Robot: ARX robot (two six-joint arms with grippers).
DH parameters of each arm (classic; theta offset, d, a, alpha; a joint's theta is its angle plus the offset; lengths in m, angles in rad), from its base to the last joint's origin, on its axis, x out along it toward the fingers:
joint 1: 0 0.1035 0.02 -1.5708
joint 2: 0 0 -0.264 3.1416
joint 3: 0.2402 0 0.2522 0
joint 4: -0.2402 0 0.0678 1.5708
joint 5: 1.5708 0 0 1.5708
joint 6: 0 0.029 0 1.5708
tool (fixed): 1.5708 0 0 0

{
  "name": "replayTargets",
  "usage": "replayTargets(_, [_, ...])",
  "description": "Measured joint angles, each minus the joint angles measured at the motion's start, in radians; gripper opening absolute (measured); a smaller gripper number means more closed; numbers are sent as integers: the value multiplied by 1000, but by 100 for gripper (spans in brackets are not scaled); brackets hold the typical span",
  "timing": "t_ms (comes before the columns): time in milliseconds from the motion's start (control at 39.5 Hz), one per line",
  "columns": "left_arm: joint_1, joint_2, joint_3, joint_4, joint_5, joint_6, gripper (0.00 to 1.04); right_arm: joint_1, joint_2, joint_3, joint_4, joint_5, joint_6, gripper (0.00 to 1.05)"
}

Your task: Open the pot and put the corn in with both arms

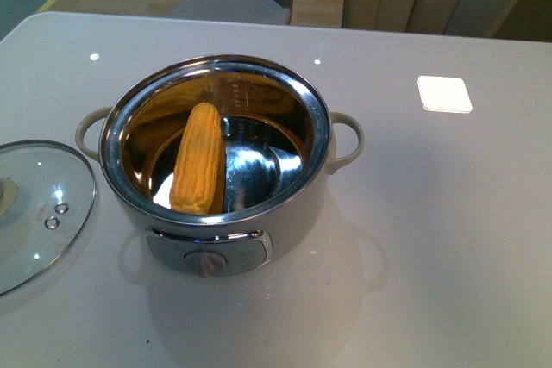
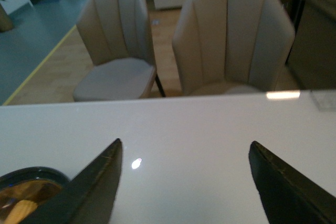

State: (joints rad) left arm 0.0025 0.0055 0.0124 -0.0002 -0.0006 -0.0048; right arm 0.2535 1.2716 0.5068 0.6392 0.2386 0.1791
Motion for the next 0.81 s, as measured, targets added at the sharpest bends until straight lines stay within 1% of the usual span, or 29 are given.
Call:
replayTargets(25, [0,0,0,0,0,0,98,-14,-23,-54,87,-13,-53,65])
replayTargets(76, [0,0,0,0,0,0,98,-34,-73,-110,147,-32,-105,54])
replayTargets(202, [0,0,0,0,0,0,98,-90,-184,-230,164,-76,-154,24])
replayTargets(228, [0,0,0,0,1,0,98,-95,-194,-243,163,-82,-155,21])
replayTargets(278, [0,0,0,0,0,0,98,-109,-228,-276,158,-100,-160,10])
replayTargets(329, [0,0,0,0,0,0,98,-117,-253,-294,153,-109,-164,3])
replayTargets(582, [0,0,0,0,0,0,98,-168,-416,-391,89,-155,-173,2])
replayTargets(632, [0,0,0,0,0,0,98,-217,-460,-409,61,-228,-174,2])
replayTargets(708, [0,0,0,0,0,0,98,-248,-515,-428,27,-232,-173,2])
replayTargets(810, [0,0,0,0,0,0,98,-249,-569,-444,-9,-236,-173,2])
